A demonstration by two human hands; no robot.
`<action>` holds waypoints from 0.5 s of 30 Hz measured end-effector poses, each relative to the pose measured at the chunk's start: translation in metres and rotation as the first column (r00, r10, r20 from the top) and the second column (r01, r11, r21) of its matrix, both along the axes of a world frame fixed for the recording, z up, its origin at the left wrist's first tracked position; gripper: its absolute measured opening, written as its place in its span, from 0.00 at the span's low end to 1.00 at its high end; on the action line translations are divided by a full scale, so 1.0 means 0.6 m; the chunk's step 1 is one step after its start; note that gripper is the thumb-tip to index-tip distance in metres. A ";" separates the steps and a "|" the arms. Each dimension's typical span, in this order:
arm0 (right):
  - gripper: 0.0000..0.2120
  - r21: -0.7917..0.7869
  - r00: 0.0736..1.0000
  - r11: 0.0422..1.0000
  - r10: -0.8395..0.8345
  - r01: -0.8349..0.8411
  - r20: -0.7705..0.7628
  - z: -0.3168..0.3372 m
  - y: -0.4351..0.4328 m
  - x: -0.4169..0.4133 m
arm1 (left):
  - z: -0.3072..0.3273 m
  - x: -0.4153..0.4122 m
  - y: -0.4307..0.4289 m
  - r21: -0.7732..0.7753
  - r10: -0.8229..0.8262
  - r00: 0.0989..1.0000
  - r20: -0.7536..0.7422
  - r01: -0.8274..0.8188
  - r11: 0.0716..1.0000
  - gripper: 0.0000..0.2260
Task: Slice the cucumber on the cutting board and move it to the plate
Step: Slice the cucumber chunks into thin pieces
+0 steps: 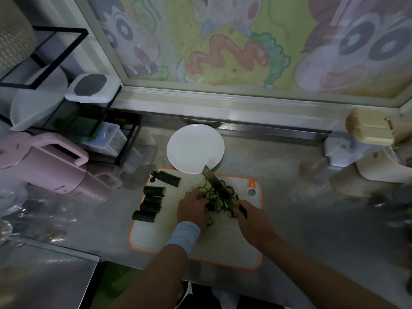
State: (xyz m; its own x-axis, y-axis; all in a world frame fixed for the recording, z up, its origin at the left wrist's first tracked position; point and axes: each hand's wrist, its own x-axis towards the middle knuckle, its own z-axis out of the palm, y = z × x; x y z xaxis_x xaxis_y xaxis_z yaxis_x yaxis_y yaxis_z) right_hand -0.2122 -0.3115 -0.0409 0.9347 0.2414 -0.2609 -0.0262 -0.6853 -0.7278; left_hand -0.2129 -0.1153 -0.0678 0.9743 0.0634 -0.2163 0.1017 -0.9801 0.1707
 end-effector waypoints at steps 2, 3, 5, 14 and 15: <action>0.03 -0.005 1.000 1.000 0.004 -0.004 -0.004 -0.001 0.000 0.000 | 0.000 0.006 -0.007 -0.044 -0.004 0.999 0.032 0.005 0.999 0.11; 0.03 -0.013 1.000 1.000 0.008 -0.008 0.001 0.000 -0.001 0.000 | -0.001 0.009 -0.008 -0.066 -0.007 0.999 0.035 0.009 0.998 0.10; 0.04 -0.018 1.000 1.000 0.022 -0.021 0.008 0.000 -0.003 0.002 | -0.002 0.011 -0.005 -0.111 -0.004 0.998 0.068 0.012 0.994 0.08; 0.04 -0.052 1.000 0.998 0.027 -0.026 0.016 -0.001 0.002 0.012 | -0.003 0.017 -0.005 -0.031 -0.129 0.991 0.014 0.130 0.991 0.12; 0.04 -0.053 0.999 0.998 0.033 -0.032 0.014 -0.001 0.002 0.012 | -0.002 0.017 -0.002 -0.067 -0.110 0.993 0.033 0.112 0.991 0.11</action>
State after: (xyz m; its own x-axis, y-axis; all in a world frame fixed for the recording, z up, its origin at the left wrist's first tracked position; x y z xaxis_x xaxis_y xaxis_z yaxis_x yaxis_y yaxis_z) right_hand -0.2048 -0.3101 -0.0413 0.9304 0.2582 -0.2600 0.0076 -0.7230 -0.6908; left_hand -0.2026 -0.1166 -0.0687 0.9804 -0.0597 -0.1876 -0.0133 -0.9708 0.2394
